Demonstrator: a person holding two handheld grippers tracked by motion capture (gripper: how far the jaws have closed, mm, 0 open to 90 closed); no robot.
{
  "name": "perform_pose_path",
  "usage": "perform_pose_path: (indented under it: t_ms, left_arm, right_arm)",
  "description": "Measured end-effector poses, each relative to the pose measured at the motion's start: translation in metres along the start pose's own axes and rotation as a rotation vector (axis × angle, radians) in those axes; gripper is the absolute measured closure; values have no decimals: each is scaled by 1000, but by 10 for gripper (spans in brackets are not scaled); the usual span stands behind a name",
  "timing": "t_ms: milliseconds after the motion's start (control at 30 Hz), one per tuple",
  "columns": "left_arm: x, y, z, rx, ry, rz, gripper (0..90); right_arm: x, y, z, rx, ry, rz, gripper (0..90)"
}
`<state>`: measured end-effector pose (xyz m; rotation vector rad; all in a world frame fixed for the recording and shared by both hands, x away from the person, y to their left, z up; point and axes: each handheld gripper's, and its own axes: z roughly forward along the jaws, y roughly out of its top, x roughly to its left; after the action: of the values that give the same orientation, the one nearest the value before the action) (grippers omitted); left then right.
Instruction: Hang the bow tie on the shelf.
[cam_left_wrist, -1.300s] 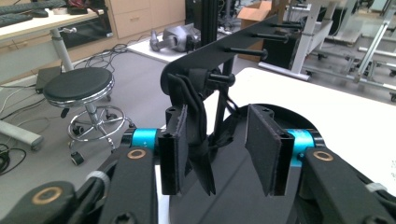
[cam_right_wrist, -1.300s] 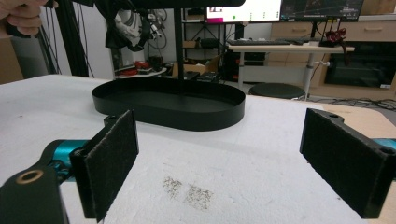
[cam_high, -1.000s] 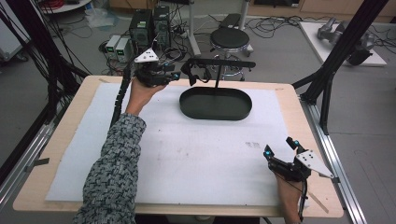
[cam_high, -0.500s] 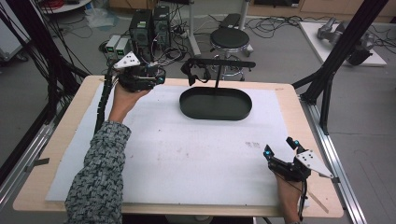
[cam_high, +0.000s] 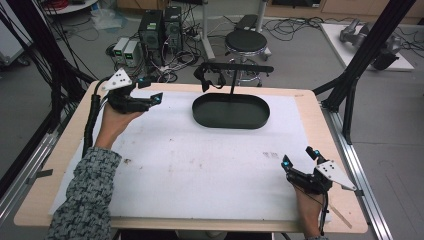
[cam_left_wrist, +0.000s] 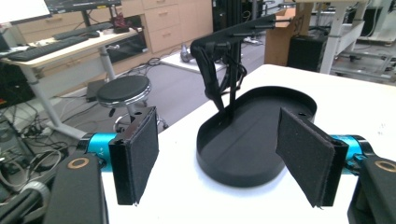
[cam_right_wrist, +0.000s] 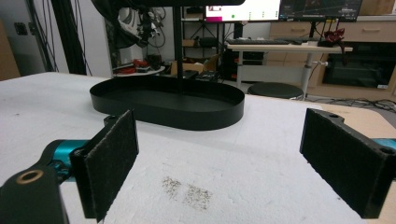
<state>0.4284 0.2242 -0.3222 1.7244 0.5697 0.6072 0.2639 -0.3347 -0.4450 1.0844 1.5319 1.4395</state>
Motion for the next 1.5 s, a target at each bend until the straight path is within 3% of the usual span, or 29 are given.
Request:
perform_pose_path:
  t_ms: [167, 267, 500, 733, 900, 1133, 1233, 1500]
  left_arm:
    - [-7, -16, -25, -12, 34, -1, 269]
    - [-13, -24, -36, 20, 92, 7, 263]
    - [-26, -45, -61, -18, 116, -19, 253]
    - [-41, -66, -77, -29, 152, -28, 252]
    - [-47, -81, -88, -40, 150, -83, 248]
    - [-55, -102, -100, -14, 174, -116, 248]
    - [-61, -110, -104, 8, 173, -111, 248]
    - [-77, -127, -114, 14, 193, -118, 248]
  right_arm:
    - [0, 0, 0, 3, -3, 0, 107]
    - [0, 0, 0, 6, -1, 3, 106]
    - [1, 0, 0, 8, -4, 0, 106]
    - [1, 0, 1, 10, -5, -4, 106]
    - [1, 0, 1, 11, -4, -7, 106]
    - [1, 0, 1, 10, -3, -7, 106]
    - [1, 0, 1, 12, -3, -6, 106]
    - [2, 0, 1, 12, -4, -7, 106]
